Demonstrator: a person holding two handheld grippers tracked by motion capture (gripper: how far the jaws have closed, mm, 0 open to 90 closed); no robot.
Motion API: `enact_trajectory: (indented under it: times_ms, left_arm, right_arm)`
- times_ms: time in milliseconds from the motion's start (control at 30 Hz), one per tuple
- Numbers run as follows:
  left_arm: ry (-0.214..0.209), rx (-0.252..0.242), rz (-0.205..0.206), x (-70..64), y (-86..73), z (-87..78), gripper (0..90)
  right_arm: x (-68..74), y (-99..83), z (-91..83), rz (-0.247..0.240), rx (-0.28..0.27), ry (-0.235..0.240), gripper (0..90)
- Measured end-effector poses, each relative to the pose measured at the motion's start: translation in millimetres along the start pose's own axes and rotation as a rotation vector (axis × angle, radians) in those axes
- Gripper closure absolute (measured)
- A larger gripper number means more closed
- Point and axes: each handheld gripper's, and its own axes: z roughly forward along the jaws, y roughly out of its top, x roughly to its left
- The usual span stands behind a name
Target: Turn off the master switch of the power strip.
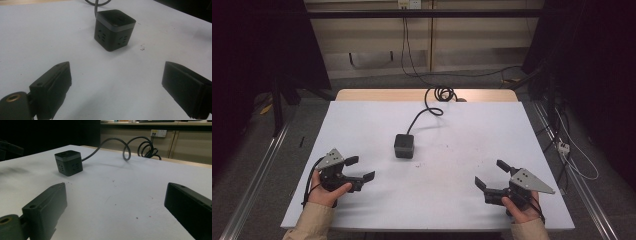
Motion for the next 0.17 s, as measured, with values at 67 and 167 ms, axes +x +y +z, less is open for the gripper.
enact_trajectory:
  times_ms: [67, 167]
  left_arm:
    - [0.005, -0.003, -0.004, 0.5, -0.8, 0.6, 8.2]
    - [0.006, 0.003, -0.002, 1.2, -0.7, 1.6, 8.1]
  right_arm:
    - [0.1, -0.1, 0.1, -0.001, 0.002, 0.000, 4.0]
    - [0.3, -0.4, 0.6, -0.003, 0.006, 0.001, 4.1]
